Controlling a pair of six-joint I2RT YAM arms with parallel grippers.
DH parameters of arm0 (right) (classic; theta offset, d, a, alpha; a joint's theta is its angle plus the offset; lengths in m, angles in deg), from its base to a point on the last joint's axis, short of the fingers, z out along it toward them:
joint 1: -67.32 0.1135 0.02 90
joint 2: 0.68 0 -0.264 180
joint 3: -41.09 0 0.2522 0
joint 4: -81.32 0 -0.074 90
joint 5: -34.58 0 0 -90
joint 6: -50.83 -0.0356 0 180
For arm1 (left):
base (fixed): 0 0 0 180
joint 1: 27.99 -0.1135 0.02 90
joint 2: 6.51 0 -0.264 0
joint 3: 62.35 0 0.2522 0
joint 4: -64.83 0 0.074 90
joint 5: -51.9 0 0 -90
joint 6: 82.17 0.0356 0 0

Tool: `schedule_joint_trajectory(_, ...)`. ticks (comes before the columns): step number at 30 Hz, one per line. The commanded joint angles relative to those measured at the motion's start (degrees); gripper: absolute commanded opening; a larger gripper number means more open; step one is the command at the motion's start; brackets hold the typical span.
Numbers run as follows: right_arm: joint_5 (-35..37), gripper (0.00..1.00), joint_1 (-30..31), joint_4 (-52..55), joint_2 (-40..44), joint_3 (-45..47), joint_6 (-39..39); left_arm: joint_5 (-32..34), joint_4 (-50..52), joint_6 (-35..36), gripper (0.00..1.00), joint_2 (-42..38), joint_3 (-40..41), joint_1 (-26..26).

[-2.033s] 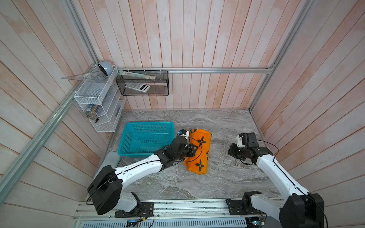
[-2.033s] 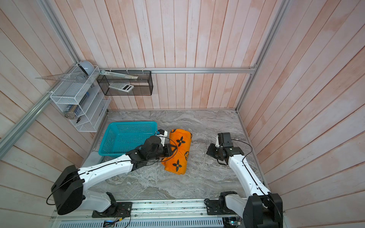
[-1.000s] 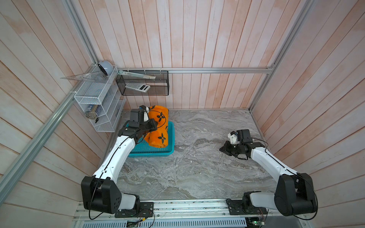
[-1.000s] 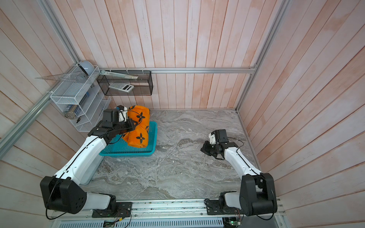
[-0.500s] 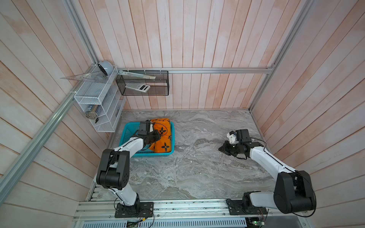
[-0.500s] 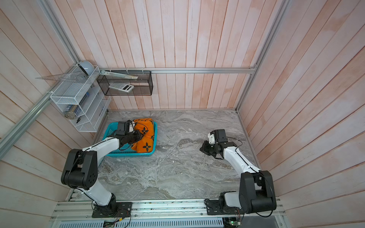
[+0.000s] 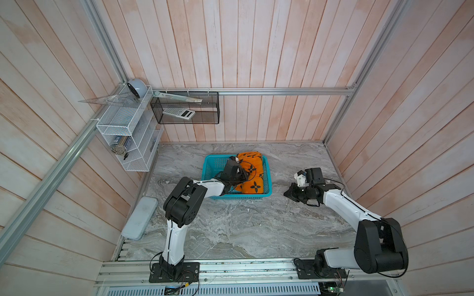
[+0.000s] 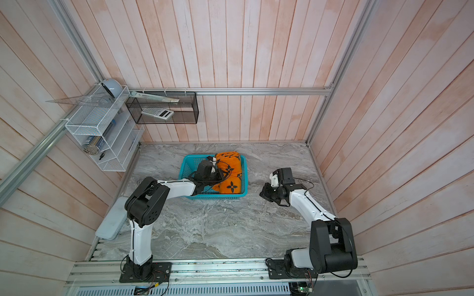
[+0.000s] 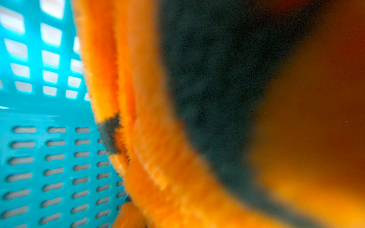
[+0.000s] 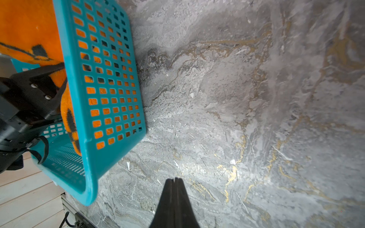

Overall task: Roll up the pillowcase
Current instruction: Move the bin to the center of the board.

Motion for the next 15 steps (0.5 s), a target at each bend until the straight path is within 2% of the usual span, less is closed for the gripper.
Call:
schedule_joint_trajectory(1, 1.8, 0.00, -0.8, 2.5, 0.9, -0.9, 1.2, 0.9, 3.1, -4.0, 0.00, 3.3, -0.3, 1.2)
schedule_joint_trajectory(4, 1.7, 0.00, -1.0, 2.5, 1.1, -0.9, 1.0, 0.1, 4.7, -3.4, 0.00, 2.7, 0.0, 1.3)
schedule_joint_trajectory(5, 1.8, 0.00, -1.1, 2.4, 1.0, -0.8, 1.0, 0.2, 5.5, -3.1, 0.06, 2.1, 0.5, 1.2)
schedule_joint_trajectory(9, 2.2, 0.00, -1.0, 2.7, 0.9, -1.2, 0.9, -3.1, 5.6, -1.8, 0.51, -0.5, 1.9, 0.1)
schedule_joint_trajectory(11, 3.5, 0.00, -1.0, 4.2, 0.2, -2.1, 1.0, -5.6, 9.4, 1.1, 0.67, -2.3, 0.1, -0.1)
schedule_joint_trajectory(13, 3.6, 0.00, -1.1, 5.8, -0.6, -3.4, 1.7, -4.6, 15.8, 5.3, 0.88, -4.9, -1.3, -0.2)
schedule_joint_trajectory(15, 4.4, 0.03, -1.1, 6.8, -1.1, -4.3, 1.9, -2.6, 20.2, 7.8, 1.00, -7.5, -2.2, -0.3)
